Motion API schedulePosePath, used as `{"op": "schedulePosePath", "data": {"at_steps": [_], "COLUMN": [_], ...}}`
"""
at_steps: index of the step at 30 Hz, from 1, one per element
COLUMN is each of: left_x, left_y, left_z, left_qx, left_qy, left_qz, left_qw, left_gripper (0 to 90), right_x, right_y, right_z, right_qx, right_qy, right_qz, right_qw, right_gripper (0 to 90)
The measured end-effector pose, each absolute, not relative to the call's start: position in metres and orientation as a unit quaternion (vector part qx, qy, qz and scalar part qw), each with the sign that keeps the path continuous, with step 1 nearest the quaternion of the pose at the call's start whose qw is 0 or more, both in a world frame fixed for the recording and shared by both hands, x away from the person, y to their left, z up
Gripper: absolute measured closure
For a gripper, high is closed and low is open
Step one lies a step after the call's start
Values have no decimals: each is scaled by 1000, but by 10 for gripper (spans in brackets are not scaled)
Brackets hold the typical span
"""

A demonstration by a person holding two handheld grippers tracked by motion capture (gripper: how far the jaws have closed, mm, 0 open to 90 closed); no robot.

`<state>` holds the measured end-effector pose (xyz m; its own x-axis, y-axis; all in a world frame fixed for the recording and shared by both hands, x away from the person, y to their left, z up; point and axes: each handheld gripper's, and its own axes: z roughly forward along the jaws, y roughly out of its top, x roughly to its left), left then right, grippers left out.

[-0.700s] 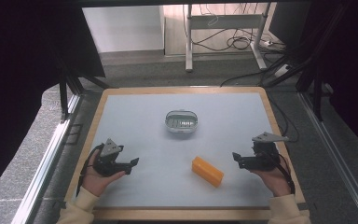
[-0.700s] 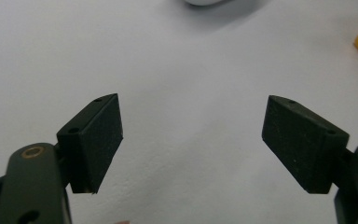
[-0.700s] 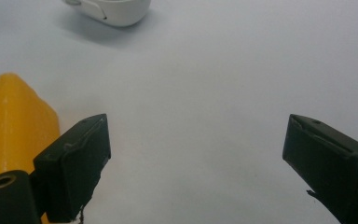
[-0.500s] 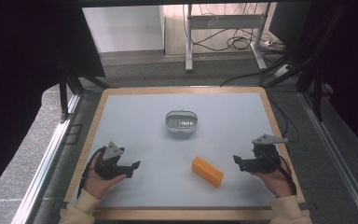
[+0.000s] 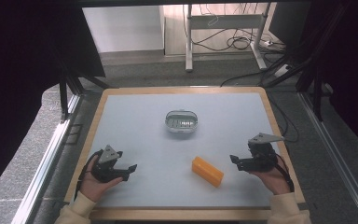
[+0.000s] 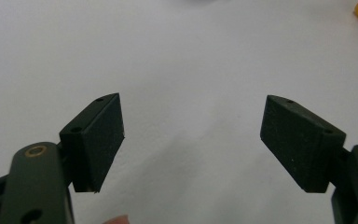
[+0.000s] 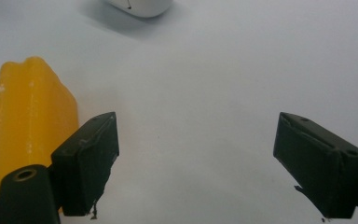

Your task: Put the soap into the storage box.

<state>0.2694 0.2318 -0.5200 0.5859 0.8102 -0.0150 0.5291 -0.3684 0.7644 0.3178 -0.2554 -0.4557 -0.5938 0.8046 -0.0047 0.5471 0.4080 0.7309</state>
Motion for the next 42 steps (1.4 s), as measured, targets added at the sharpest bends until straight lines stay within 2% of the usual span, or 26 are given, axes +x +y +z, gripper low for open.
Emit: {"op": "schedulePosePath", "data": {"at_steps": [5, 9, 42], "left_x": [266, 265, 266], "left_y": [235, 232, 228], "left_z": [-520, -521, -523], "left_qx": [805, 811, 816], "left_qy": [419, 409, 400], "left_qz": [184, 183, 191], "left_qw": [379, 375, 371], "left_gripper": [219, 211, 188], "right_x": [324, 322, 313], "right_y": [-253, -251, -225], "right_z": [-458, -457, -429], "right_qx": [405, 397, 335], "right_qy": [825, 830, 857], "right_qz": [354, 353, 360], "right_qw": [171, 171, 154], "right_gripper": [155, 196, 230]}}
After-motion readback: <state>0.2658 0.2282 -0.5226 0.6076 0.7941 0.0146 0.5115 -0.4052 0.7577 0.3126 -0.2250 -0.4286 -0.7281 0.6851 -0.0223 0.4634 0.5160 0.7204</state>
